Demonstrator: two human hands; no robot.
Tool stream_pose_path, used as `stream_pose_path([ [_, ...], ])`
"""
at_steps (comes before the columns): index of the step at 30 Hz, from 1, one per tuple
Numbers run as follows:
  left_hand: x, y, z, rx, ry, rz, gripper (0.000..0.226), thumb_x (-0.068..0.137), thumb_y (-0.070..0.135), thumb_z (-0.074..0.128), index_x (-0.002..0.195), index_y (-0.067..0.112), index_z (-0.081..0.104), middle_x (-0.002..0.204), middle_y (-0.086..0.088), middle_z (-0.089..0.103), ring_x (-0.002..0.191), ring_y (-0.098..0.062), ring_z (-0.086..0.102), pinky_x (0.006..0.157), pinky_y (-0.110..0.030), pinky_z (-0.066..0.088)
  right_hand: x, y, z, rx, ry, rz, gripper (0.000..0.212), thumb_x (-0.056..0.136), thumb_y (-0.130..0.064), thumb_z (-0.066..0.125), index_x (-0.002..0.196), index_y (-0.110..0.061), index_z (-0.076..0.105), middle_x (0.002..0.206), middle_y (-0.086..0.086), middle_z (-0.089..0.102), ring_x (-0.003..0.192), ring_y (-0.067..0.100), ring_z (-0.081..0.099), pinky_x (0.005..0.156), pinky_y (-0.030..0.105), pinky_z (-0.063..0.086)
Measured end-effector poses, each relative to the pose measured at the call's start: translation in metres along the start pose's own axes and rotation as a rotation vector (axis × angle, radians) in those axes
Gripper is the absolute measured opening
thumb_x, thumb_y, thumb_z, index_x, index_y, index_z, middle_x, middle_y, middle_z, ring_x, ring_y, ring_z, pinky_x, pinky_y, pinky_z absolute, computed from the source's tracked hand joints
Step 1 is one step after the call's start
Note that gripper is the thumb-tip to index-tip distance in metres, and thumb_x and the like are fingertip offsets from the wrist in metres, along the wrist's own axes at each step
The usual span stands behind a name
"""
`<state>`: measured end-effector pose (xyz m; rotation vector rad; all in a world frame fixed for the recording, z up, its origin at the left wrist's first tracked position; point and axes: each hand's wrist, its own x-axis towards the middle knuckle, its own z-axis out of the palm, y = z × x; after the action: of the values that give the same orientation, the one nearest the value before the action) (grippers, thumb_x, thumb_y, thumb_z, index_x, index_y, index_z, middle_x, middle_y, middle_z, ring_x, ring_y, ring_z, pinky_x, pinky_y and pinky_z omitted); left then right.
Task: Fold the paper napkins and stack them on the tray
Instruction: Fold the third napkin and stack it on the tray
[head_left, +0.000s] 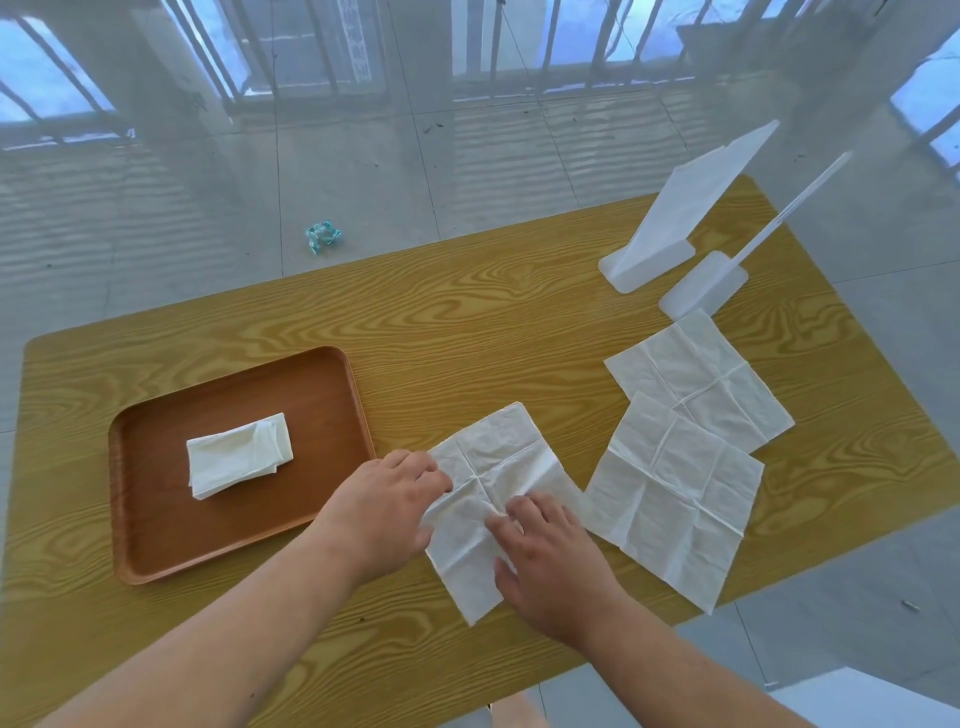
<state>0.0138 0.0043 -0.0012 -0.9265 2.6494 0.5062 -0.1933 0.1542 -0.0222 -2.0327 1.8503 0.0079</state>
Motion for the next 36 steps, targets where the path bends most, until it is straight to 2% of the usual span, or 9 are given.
stream_pose_path([
  [4,-0.007,-0.002,0.014,0.046,-0.114,0.024,0.064,0.095,0.051,0.057,0.155,0.044,0.037,0.172,0.003,0.025,0.153,-0.019,0.029,0.124,-0.039,0.027,0.014,0.021,-0.007,0.061,-0.044,0.071,0.051,0.099,-0.027,0.047,0.149,-0.019,0.051,0.157,0.007,0.046,0.159,0.036,0.02,0.132,0.05,0.01],
  [6,-0.008,0.001,0.017,0.072,-0.1,0.018,0.068,0.095,0.054,0.053,0.158,0.042,0.032,0.164,0.003,0.033,0.142,-0.02,0.038,0.114,-0.038,0.036,0.017,0.028,-0.015,0.066,0.02,0.143,0.051,0.096,-0.028,0.054,0.146,-0.017,0.053,0.153,0.007,0.05,0.155,0.036,0.03,0.129,0.053,0.022],
  [8,-0.007,0.007,0.019,0.11,-0.077,0.013,0.072,0.095,0.057,0.051,0.161,0.038,0.03,0.148,0.003,0.043,0.128,-0.02,0.046,0.103,-0.038,0.041,0.015,0.029,-0.021,0.038,0.066,0.109,0.048,0.092,-0.033,0.063,0.137,-0.016,0.06,0.137,0.006,0.061,0.135,0.031,0.053,0.114,0.051,0.046],
  [10,-0.008,0.011,0.02,0.151,-0.05,0.014,0.075,0.094,0.061,0.05,0.16,0.033,0.03,0.139,0.002,0.047,0.121,-0.022,0.048,0.099,-0.038,0.043,0.009,0.028,-0.023,0.014,0.02,0.025,0.049,0.089,-0.045,0.061,0.13,-0.018,0.063,0.123,0.002,0.064,0.115,0.025,0.06,0.1,0.045,0.055],
  [14,-0.013,0.008,0.022,0.198,0.003,0.071,0.072,0.089,0.065,0.054,0.148,0.025,0.047,0.136,-0.001,0.053,0.119,-0.023,0.051,0.099,-0.04,0.048,-0.006,0.03,-0.013,-0.076,-0.105,-0.104,0.051,0.086,-0.06,0.056,0.119,-0.022,0.061,0.116,-0.001,0.061,0.106,0.023,0.057,0.097,0.039,0.053],
  [21,-0.016,0.008,0.019,0.223,-0.034,0.138,0.051,0.085,0.059,0.065,0.122,0.024,0.07,0.135,-0.004,0.068,0.119,-0.025,0.064,0.098,-0.042,0.056,-0.003,0.027,-0.004,-0.121,-0.011,-0.12,0.016,0.099,-0.027,0.051,0.107,-0.021,0.063,0.104,-0.001,0.062,0.094,0.022,0.057,0.085,0.04,0.055],
  [27,-0.02,0.015,0.019,0.198,0.008,0.162,0.068,0.072,0.072,0.063,0.121,0.026,0.076,0.136,-0.004,0.072,0.12,-0.023,0.07,0.098,-0.042,0.059,-0.002,0.03,-0.007,-0.135,0.056,-0.054,0.053,0.083,-0.045,0.073,0.13,-0.021,0.065,0.127,0.006,0.068,0.116,0.029,0.064,0.097,0.044,0.059],
  [32,-0.018,0.016,0.029,0.209,0.099,0.171,0.04,0.074,0.043,0.088,0.105,0.02,0.08,0.126,-0.009,0.077,0.112,-0.027,0.075,0.095,-0.045,0.062,0.0,0.039,-0.005,-0.164,0.06,-0.095,0.021,0.089,-0.026,0.072,0.109,-0.019,0.07,0.124,0.005,0.07,0.114,0.028,0.066,0.092,0.039,0.06],
  [36,-0.015,0.014,0.038,0.16,0.23,0.176,0.022,0.085,0.027,0.07,0.102,0.016,0.078,0.125,-0.01,0.078,0.11,-0.028,0.074,0.096,-0.044,0.061,0.007,0.04,-0.009,-0.115,0.079,-0.112,0.012,0.094,-0.024,0.061,0.1,-0.019,0.069,0.115,0.001,0.068,0.107,0.024,0.064,0.089,0.037,0.059],
])
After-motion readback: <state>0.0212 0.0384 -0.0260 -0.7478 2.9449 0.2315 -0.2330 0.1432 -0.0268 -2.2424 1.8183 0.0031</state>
